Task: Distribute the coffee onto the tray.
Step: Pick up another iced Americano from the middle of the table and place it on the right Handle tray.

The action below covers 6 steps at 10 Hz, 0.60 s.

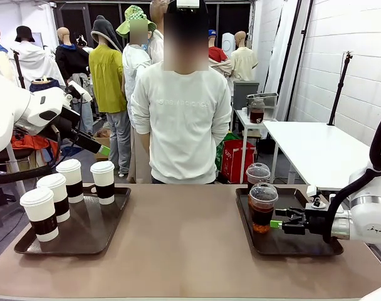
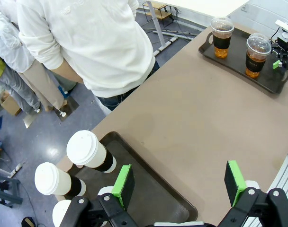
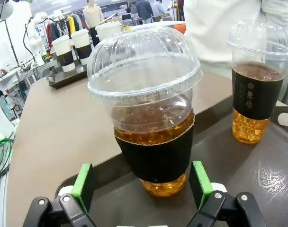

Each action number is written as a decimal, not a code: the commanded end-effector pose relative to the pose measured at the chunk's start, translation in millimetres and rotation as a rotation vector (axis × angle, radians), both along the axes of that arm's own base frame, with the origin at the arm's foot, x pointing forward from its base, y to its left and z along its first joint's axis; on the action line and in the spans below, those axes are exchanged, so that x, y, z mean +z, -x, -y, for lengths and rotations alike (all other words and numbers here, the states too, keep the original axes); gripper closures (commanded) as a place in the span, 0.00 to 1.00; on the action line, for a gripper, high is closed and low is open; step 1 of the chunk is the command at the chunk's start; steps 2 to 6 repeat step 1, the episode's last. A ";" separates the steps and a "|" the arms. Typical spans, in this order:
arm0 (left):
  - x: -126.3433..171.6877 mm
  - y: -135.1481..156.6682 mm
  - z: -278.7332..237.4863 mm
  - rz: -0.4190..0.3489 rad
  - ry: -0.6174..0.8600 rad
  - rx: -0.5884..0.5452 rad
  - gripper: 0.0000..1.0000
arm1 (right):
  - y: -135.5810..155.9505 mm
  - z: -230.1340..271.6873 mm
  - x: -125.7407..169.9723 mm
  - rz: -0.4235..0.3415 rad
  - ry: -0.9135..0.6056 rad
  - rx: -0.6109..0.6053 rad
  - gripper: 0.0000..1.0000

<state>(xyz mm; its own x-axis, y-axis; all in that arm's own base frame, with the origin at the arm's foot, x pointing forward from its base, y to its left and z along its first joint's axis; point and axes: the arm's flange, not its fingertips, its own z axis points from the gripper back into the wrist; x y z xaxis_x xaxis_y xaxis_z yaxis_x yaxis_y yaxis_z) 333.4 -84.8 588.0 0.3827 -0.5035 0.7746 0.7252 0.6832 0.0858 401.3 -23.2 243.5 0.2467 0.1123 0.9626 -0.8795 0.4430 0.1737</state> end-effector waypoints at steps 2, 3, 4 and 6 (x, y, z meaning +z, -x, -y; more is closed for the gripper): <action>0.0 -0.2 -1.3 -0.002 0.005 -0.001 0.00 | 0.7 -0.7 -0.9 -0.001 -0.004 0.003 0.00; 0.0 -0.2 -1.3 -0.002 0.005 -0.001 0.00 | 0.7 -0.7 -0.9 -0.001 -0.004 0.003 0.00; 0.0 -0.2 -1.3 -0.002 0.005 -0.001 0.00 | 0.7 -0.7 -0.9 -0.001 -0.004 0.003 0.00; 0.0 -0.2 -1.3 -0.002 0.005 -0.001 0.00 | 0.7 -0.7 -0.9 -0.001 -0.004 0.003 0.00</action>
